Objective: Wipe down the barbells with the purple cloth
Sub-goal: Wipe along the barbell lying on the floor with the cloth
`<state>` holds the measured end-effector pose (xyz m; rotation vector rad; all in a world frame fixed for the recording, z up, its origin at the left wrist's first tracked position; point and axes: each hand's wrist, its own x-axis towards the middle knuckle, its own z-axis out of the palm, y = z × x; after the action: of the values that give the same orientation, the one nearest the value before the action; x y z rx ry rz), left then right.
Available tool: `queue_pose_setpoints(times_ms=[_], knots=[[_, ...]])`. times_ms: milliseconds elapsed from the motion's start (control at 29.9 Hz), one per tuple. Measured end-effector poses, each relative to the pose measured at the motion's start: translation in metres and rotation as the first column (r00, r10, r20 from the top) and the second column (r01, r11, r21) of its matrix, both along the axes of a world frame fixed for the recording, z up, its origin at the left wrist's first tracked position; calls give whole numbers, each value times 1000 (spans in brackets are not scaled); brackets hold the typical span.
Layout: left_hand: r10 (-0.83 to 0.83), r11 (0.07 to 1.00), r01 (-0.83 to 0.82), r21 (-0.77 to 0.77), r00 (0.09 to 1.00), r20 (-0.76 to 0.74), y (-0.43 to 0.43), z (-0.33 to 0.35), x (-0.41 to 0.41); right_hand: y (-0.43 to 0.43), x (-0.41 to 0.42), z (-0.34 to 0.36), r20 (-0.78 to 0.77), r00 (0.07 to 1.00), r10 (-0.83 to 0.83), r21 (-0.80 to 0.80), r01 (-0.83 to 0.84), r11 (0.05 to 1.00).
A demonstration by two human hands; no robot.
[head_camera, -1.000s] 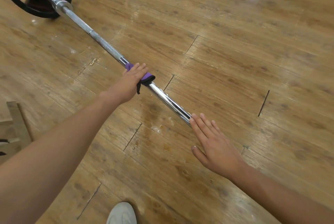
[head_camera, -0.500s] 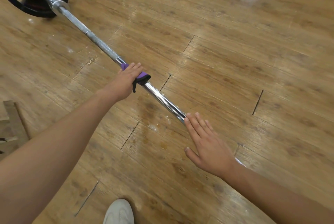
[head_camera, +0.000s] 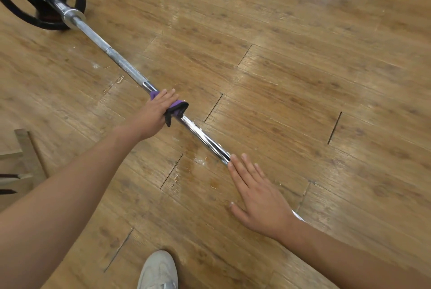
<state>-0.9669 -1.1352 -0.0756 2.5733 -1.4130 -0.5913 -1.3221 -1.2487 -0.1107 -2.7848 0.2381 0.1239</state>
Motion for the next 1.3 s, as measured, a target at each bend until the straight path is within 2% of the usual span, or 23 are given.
queue_pose_setpoints(times_ms=[100, 368, 535, 703, 903, 1071, 1204, 1305], knots=[[-19, 1000, 19, 17, 999, 42, 11, 0, -5, 7, -2, 0, 2, 1000, 27, 3, -27, 1000], [-29, 997, 24, 69, 996, 79, 32, 7, 6, 34, -5, 0, -9, 998, 61, -132, -62, 989], [-136, 988, 131, 76, 989, 59, 50, 5, -2, 45, -6, 3, -24, 997, 78, -157, -81, 984], [-71, 992, 63, 107, 995, 75, 54, 10, 6, 58, -6, 4, -33, 997, 75, -167, -80, 983], [-154, 984, 146, 98, 984, 84, 75, 6, -4, 68, -7, 2, -24, 996, 82, -156, -85, 984], [-97, 992, 88, 86, 990, 104, 80, 5, 5, 76, -9, -1, -4, 994, 109, -191, -108, 976], [-170, 984, 165, 65, 982, 79, 85, 3, -4, 78, -9, -2, 7, 991, 133, -191, -129, 973], [-81, 996, 79, 37, 995, 65, 95, 2, 8, 81, -8, 0, -21, 991, 136, -181, -137, 974]])
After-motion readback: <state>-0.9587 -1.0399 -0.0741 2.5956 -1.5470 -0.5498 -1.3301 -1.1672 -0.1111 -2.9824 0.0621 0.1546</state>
